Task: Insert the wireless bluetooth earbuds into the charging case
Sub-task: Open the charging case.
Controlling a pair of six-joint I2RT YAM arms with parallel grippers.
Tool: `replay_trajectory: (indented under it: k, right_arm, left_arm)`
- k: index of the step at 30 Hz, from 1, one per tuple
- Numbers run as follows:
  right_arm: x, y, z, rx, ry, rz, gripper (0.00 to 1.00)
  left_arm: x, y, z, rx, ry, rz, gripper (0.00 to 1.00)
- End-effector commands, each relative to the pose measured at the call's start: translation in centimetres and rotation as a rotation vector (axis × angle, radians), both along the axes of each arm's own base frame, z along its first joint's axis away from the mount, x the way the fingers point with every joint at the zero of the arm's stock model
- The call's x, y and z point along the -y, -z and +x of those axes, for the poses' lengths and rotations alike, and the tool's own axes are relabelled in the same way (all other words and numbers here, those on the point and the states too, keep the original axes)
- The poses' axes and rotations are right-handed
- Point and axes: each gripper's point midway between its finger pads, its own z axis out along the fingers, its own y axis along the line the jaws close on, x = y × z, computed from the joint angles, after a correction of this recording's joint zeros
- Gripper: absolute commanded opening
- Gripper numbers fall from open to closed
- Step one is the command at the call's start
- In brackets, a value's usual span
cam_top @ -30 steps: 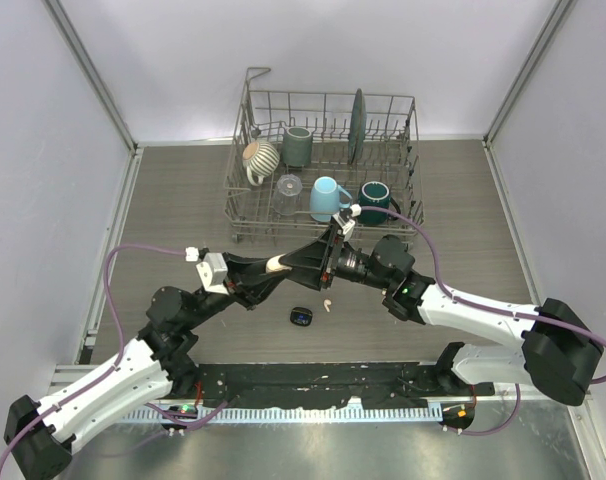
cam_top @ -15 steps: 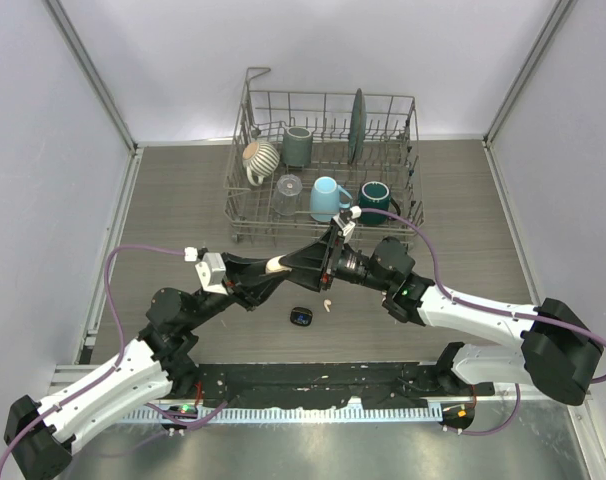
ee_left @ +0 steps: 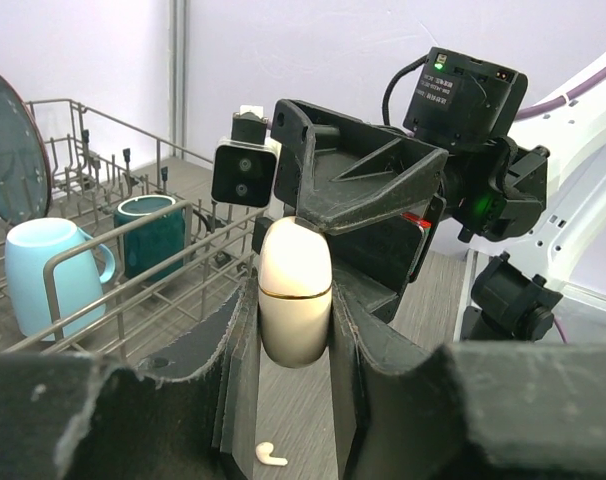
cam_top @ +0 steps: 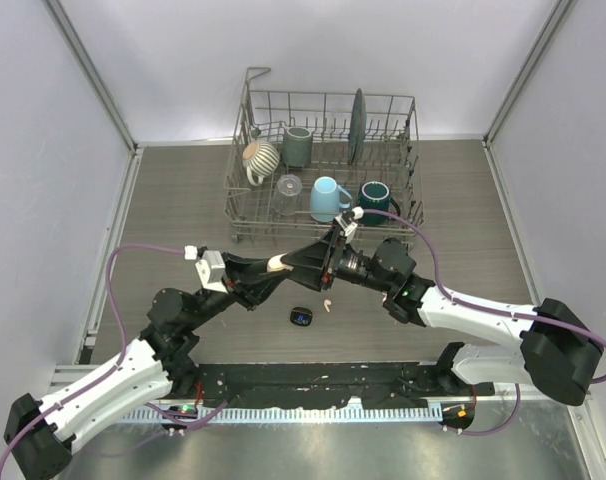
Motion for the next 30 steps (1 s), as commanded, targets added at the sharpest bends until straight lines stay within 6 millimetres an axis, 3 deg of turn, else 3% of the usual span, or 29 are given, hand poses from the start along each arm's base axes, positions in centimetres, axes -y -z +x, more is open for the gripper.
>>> replay_trajectory:
  k: [1,3,4,8,9,11,12,15,24,30]
  right_arm:
    - [0.6,-2.0,-0.3,0.045,0.007,0.063,0.01]
    - [0.6,-1.7,-0.4,0.04,0.003,0.059,0.01]
    - [0.6,-1.8,-0.4,0.041,0.003,0.061,0.01]
    - [0.6,-1.5,-0.5,0.044,0.001,0.053,0.06]
    - [0.7,-1.4,-0.5,0.046,0.002,0.052,0.2]
    - [0.7,-1.2,-0.5,0.059,0.009,0.042,0.39]
    - [0.9,-0.9,-0.6,0.057,0.014,0.024,0.6]
    - [1.1,0.0,-0.2,0.095,0.05,-0.049,0.81]
    - [5.7,0.9,0.9,0.306,0.243,-0.394,0.84]
    - [7.3,1.3,0.5,0.456,0.203,-0.61,0.84]
  left_arm:
    - [-0.2,-2.0,-0.3,0.05,0.003,-0.065,0.23]
    - [-0.1,-2.2,-0.4,0.055,0.011,-0.068,0.12]
    - [0.0,-2.2,-0.4,0.059,0.015,-0.071,0.0]
    - [-0.1,-2.5,-0.3,0.059,0.012,-0.094,0.0]
    - [-0.1,-2.2,-0.2,0.047,0.012,-0.099,0.0]
    - [-0.1,-2.4,-0.2,0.051,0.01,-0.115,0.0]
    - [-0.1,-2.2,-0.2,0.044,0.012,-0.117,0.0]
    - [0.0,-1.5,-0.2,0.031,0.016,-0.123,0.0]
    - [-0.9,-1.2,-0.9,0.082,0.012,-0.171,0.0]
    - [-0.6,-1.5,-1.4,0.114,0.039,-0.161,0.0]
